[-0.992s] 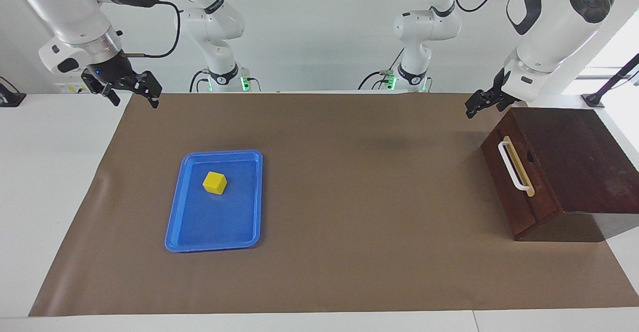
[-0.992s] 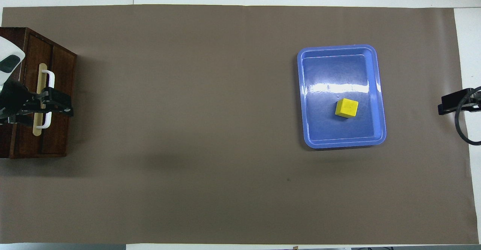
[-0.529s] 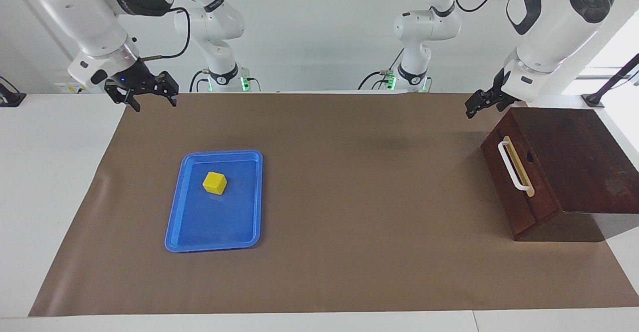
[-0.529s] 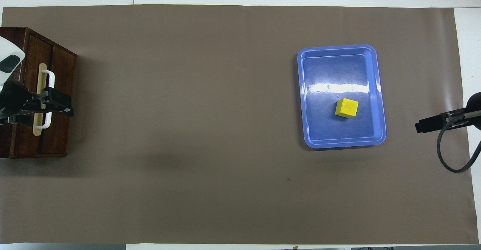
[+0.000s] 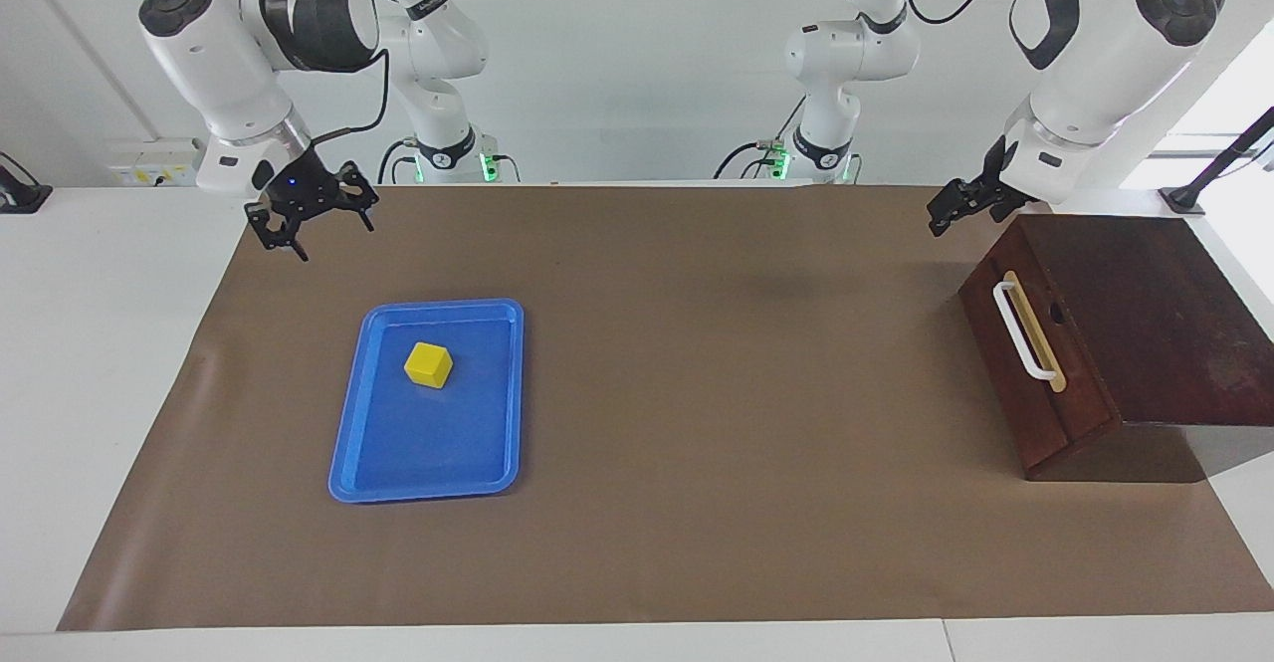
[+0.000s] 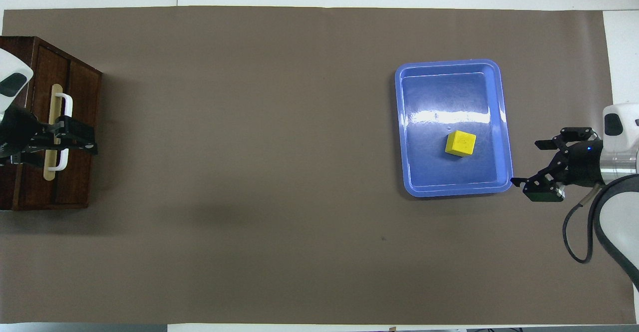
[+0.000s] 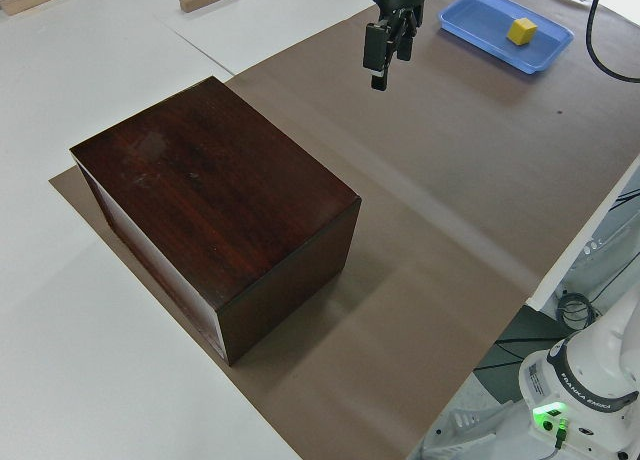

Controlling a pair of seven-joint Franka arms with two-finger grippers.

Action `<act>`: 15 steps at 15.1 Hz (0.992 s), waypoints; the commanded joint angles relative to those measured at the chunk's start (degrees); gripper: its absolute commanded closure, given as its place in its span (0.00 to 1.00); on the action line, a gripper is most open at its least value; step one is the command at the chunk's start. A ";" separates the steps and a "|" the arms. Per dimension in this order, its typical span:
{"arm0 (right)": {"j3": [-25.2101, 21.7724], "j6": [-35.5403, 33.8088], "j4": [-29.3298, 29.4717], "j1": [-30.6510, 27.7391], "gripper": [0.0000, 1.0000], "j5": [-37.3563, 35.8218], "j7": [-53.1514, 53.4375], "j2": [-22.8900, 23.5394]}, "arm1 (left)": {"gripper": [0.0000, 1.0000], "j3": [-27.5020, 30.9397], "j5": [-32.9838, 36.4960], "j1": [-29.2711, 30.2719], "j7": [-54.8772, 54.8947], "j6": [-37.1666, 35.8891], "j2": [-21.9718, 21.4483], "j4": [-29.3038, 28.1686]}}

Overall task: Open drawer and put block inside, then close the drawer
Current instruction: 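Move the right gripper toward the yellow block in the blue tray, then grasp the yellow block with the right gripper while the left gripper pulls the drawer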

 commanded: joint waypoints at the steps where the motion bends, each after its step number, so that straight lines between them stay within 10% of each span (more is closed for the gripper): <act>1: 0.16 3.98 -1.29 -3.51 0.00 8.33 -21.66 4.80 | 0.00 0.31 -0.49 -0.14 0.48 -0.22 -0.94 -0.41; 6: 0.07 6.89 -1.29 -4.22 0.00 22.49 -46.03 10.78 | 0.00 0.31 -0.49 -0.14 0.48 -0.22 -0.94 -0.41; 15: 0.16 6.19 -0.77 -2.55 0.00 30.04 -54.13 15.08 | 0.00 0.31 -0.49 -0.14 0.48 -0.22 -0.94 -0.41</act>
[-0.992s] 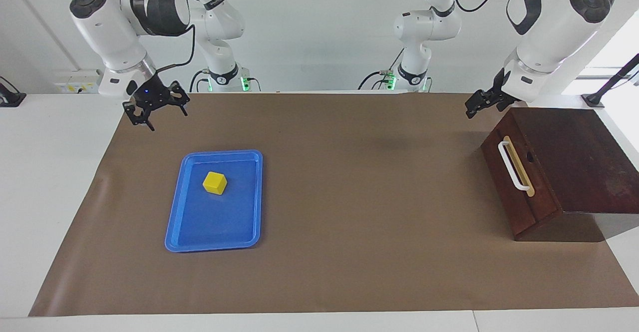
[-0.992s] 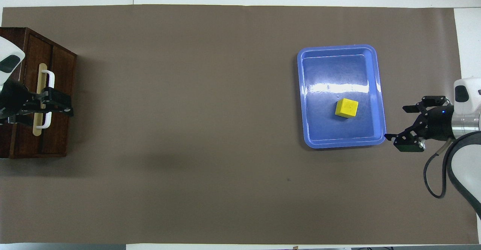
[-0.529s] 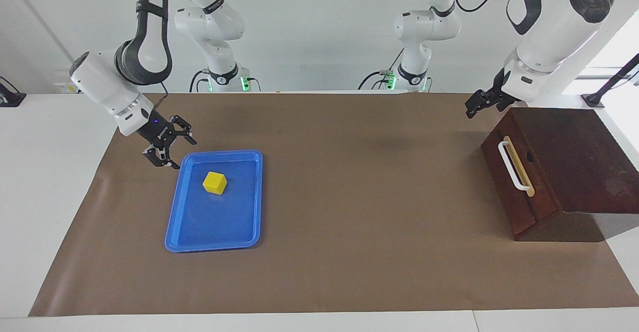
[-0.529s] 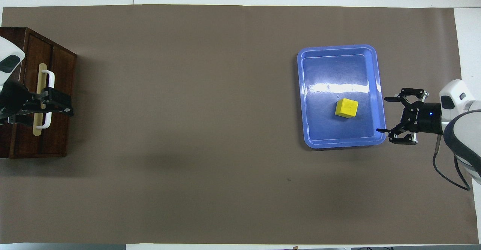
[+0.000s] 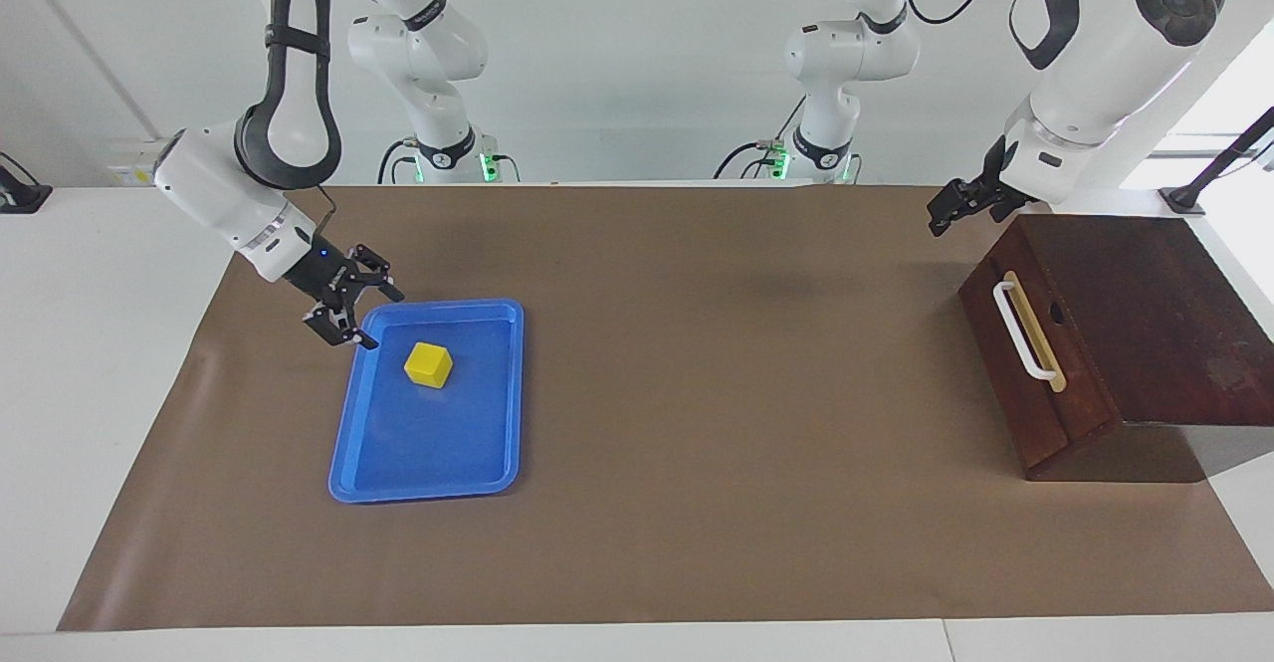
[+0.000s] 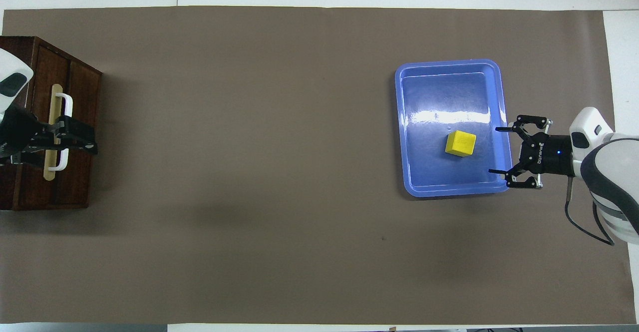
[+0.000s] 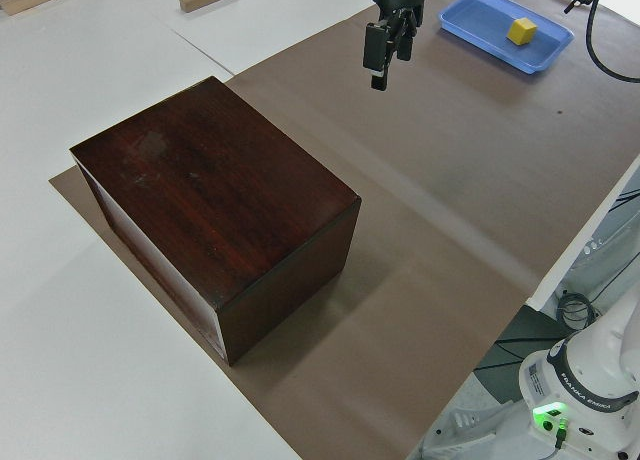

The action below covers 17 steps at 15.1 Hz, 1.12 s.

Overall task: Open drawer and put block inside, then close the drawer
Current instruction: 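Grasp the yellow block with the right gripper while the left gripper pulls the drawer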

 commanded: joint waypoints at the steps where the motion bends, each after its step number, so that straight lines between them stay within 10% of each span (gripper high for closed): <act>1: 0.11 -0.46 1.03 0.03 0.00 5.83 -6.41 4.67 | 0.00 0.31 -0.49 -0.13 0.48 -0.22 -0.94 -0.41; 8: 0.11 -4.15 7.01 -0.58 0.00 8.83 -12.77 12.69 | 0.00 0.31 -0.05 0.66 0.39 0.39 -1.64 -0.50; 17: 0.03 -3.54 6.13 0.12 0.00 9.45 -15.58 12.95 | 0.00 0.05 18.38 -2.15 0.66 27.00 3.19 -12.00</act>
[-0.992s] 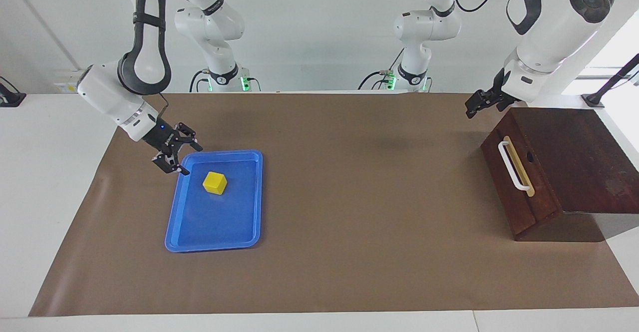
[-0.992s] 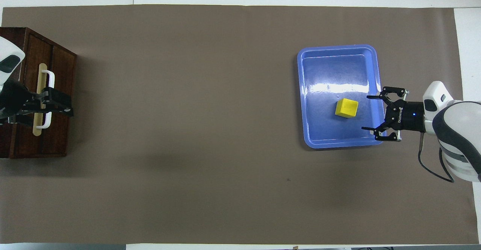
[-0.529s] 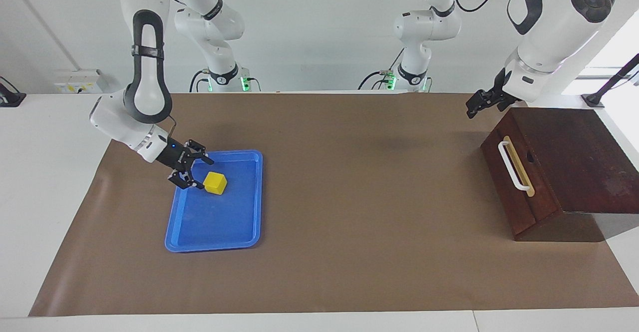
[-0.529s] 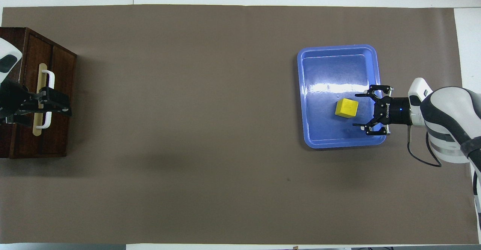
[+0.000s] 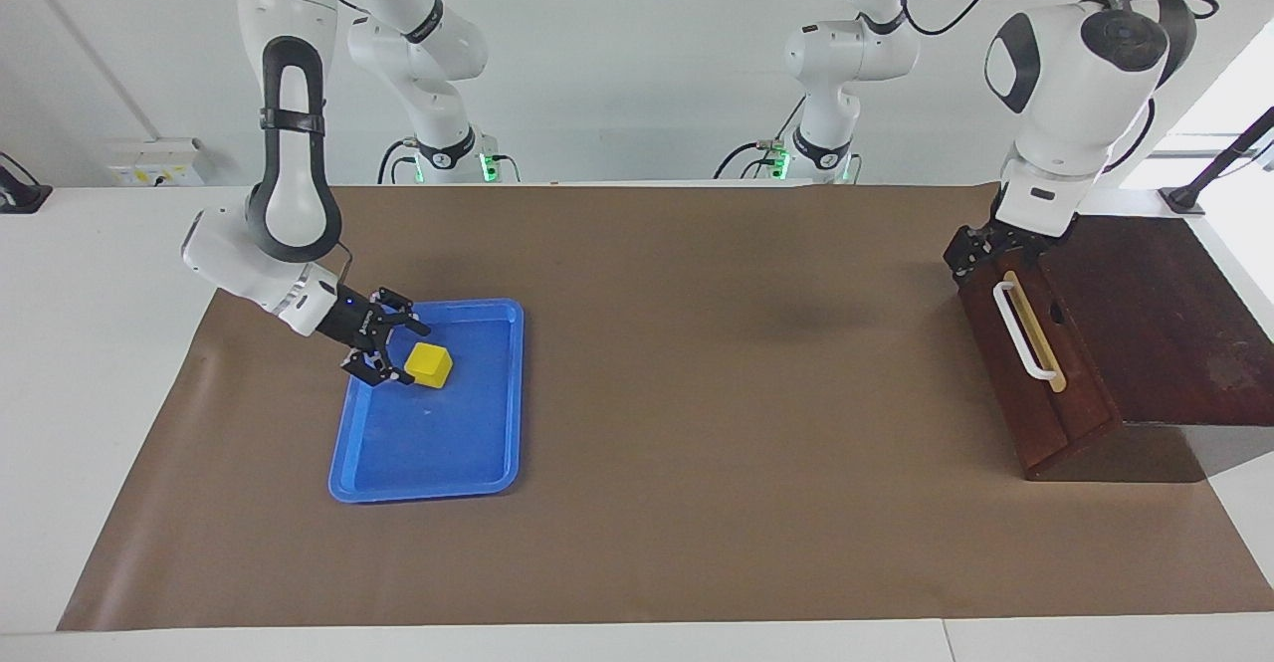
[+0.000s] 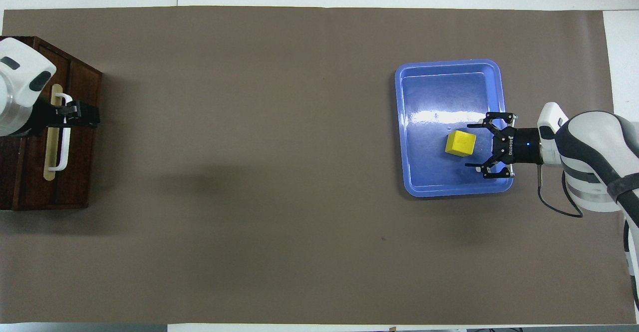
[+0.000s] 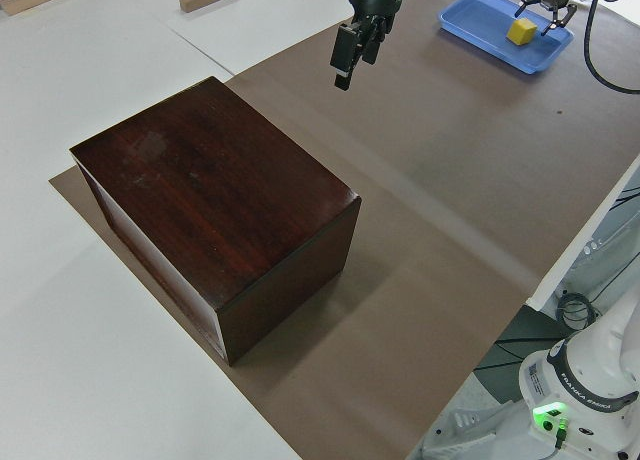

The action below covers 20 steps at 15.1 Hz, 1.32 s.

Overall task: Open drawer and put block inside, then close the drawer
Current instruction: 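Grasp the yellow block with the right gripper while the left gripper pulls the drawer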

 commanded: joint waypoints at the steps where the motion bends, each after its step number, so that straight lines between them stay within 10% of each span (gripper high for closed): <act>1: -0.01 -0.20 -0.08 0.07 0.00 1.55 -2.02 0.08 | 0.00 0.44 8.24 -1.70 0.41 7.95 2.27 -4.32; 4: -0.01 0.32 -0.25 0.16 0.15 1.55 -2.28 0.08 | 0.00 0.53 9.50 -0.38 1.11 12.54 5.08 -5.99; 9: -0.10 1.47 -0.51 0.16 1.00 1.55 -2.28 0.17 | 0.00 0.62 13.46 2.69 4.08 19.22 5.35 -9.08; 20: 0.25 -2.48 9.05 6.47 1.00 -2.91 14.99 -0.80 | 0.00 0.36 13.20 -1.24 -6.43 23.98 8.78 -10.58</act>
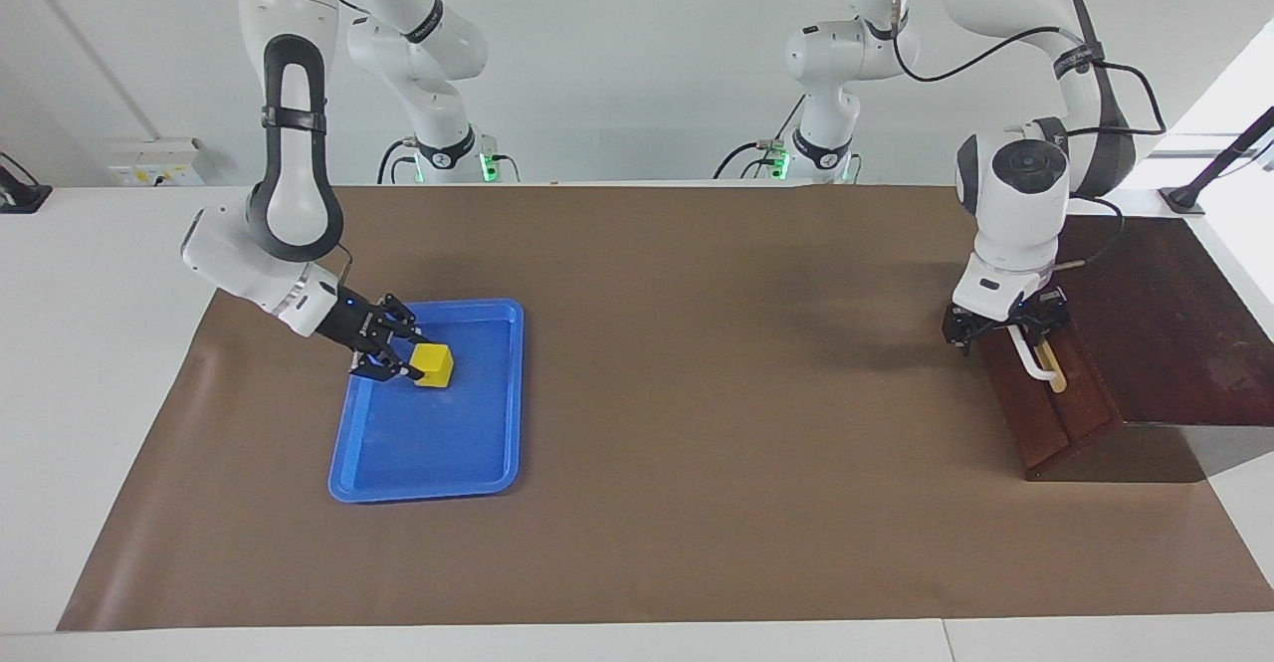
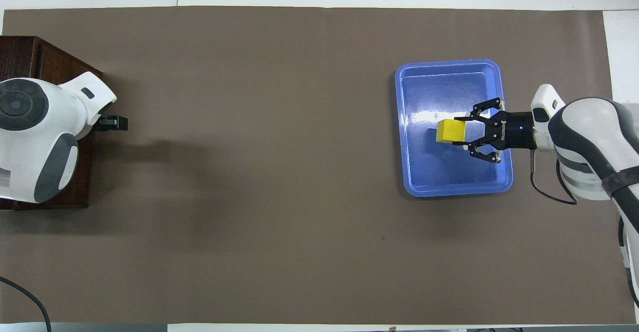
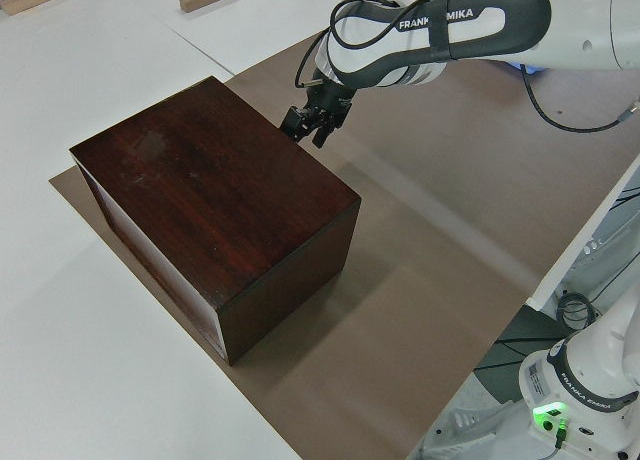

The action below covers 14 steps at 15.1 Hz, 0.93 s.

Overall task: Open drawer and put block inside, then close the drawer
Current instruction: 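Carry the block toward the drawer with the right gripper while the left gripper approaches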

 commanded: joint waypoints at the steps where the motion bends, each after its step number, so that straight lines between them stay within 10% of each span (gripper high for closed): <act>1: 0.09 -3.01 5.37 3.76 1.00 -3.72 11.20 -0.72 | 0.00 0.13 0.48 -4.56 -6.37 0.25 1.23 1.25; 14: 0.18 10.66 13.92 32.05 1.00 -3.38 35.48 1.04 | 0.00 0.13 -6.11 -12.66 -15.80 -2.39 2.19 4.77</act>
